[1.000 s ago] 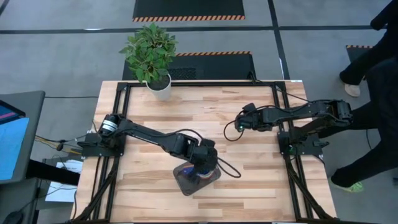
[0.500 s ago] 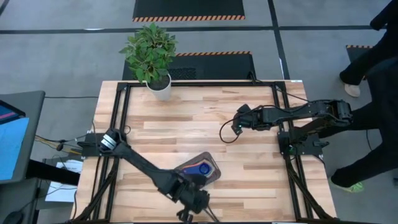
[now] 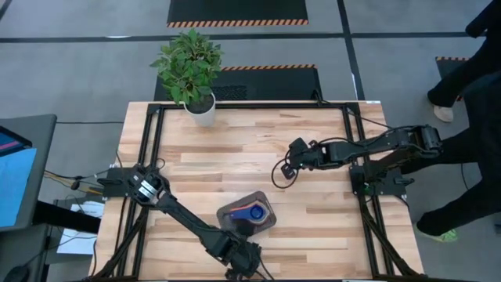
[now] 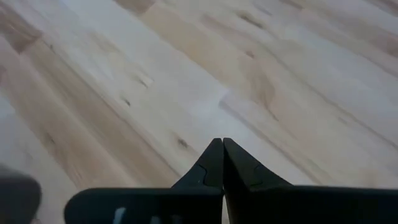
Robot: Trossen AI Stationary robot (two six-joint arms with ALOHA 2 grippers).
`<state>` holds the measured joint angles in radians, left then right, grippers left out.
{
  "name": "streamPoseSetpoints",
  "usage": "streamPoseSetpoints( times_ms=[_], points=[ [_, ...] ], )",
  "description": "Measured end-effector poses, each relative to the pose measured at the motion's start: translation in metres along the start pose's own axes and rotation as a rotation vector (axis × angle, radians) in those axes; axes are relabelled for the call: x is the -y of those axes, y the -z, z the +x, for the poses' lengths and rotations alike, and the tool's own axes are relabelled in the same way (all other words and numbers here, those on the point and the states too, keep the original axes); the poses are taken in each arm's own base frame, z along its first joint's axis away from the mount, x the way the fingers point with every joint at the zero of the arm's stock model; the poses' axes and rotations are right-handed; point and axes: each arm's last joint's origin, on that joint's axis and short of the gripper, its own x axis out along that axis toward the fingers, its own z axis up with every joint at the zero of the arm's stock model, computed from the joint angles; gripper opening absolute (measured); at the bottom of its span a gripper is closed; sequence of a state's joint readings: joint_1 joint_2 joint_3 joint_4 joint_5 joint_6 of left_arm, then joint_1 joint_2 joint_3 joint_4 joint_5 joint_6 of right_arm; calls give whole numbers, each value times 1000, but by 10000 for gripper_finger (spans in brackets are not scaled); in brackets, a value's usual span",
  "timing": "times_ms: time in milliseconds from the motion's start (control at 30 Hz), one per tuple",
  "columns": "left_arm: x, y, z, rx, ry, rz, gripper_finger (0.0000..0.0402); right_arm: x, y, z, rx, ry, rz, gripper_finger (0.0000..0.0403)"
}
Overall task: Nest measuring cups in basket
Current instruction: Adjust the black bin
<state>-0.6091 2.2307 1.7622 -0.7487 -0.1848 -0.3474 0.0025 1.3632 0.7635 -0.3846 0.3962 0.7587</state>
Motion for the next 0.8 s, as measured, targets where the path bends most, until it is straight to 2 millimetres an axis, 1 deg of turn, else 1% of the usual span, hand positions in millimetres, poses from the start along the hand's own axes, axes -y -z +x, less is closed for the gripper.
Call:
streamPoseSetpoints(
  times_ms=[167,300,500,800],
  points=[
    [-4,7,-2,-62,-74,-18,0,-6,6,-3,-7,-19,-26,12],
    [-5,8,-4,-68,-81,-18,0,-8,8,-5,5,-14,-37,10],
    [-8,17,-5,-157,-120,-57,0,-8,9,-5,2,-2,-46,19],
    [-13,26,-8,-230,-218,-102,0,-7,9,-5,14,10,-50,12]
  ],
)
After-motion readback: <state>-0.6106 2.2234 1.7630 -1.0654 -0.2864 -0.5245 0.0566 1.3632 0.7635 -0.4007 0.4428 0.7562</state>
